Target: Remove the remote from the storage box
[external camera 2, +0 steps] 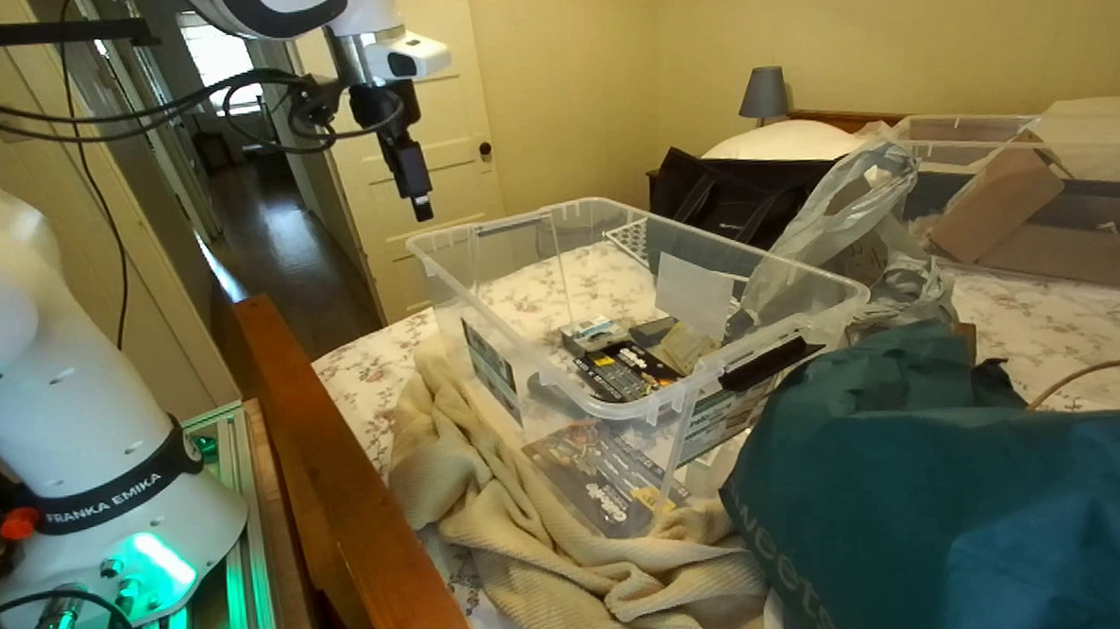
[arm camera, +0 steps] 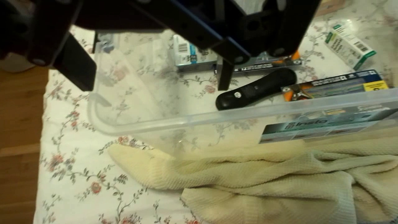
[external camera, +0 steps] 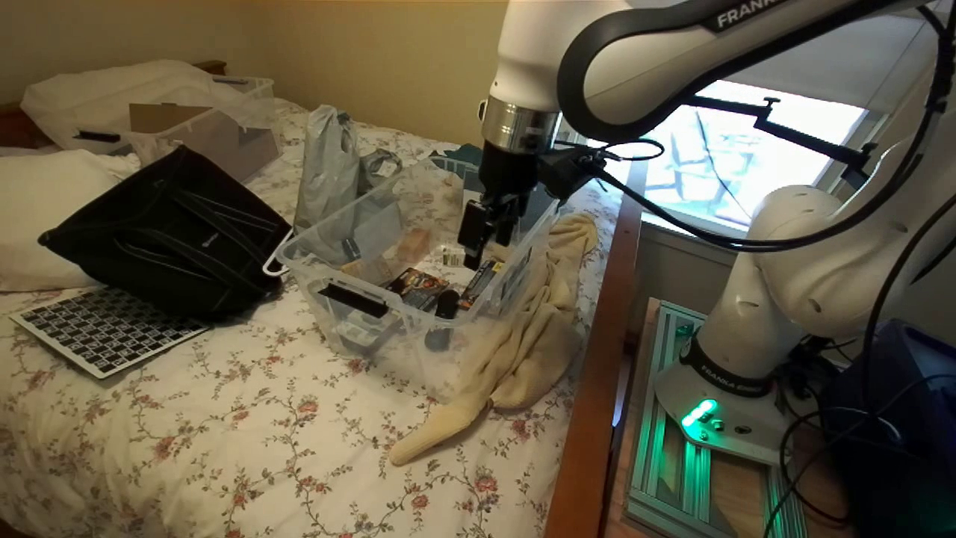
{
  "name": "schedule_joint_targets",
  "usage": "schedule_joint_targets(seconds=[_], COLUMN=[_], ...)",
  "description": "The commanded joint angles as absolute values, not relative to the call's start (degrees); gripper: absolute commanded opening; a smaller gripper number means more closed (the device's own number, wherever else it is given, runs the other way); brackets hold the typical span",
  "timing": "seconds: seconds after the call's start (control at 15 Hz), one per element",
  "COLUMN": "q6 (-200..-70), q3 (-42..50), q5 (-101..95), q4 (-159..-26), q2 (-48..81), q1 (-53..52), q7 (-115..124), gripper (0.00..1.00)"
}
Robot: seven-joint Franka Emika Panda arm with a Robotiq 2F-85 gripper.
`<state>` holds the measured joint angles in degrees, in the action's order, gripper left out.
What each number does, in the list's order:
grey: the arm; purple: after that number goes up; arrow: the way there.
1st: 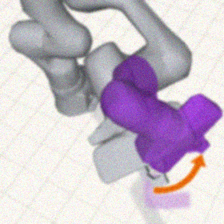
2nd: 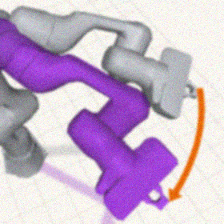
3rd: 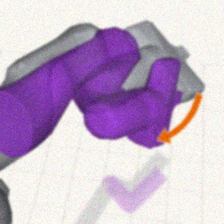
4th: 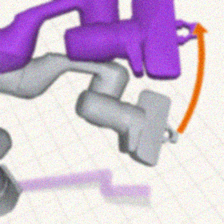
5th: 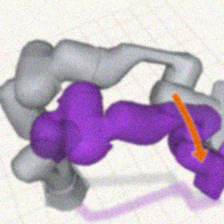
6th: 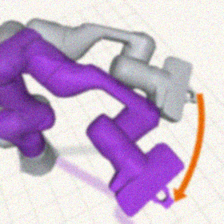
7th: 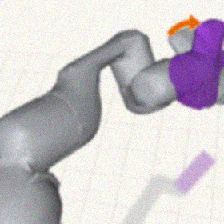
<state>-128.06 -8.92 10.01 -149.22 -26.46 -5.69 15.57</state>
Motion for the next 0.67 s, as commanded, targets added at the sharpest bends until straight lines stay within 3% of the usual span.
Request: schedule_joint_targets(seconds=[0.0, 0.6], q6=[-127.00, -129.32], q3=[-11.29, -9.07], q5=[3.51, -1.39], q4=[-141.79, -132.98], q2=[-18.12, -2.17], q1=[-0.78, -0.04], q7=[25.02, 38.16], gripper=[1.00, 1.00])
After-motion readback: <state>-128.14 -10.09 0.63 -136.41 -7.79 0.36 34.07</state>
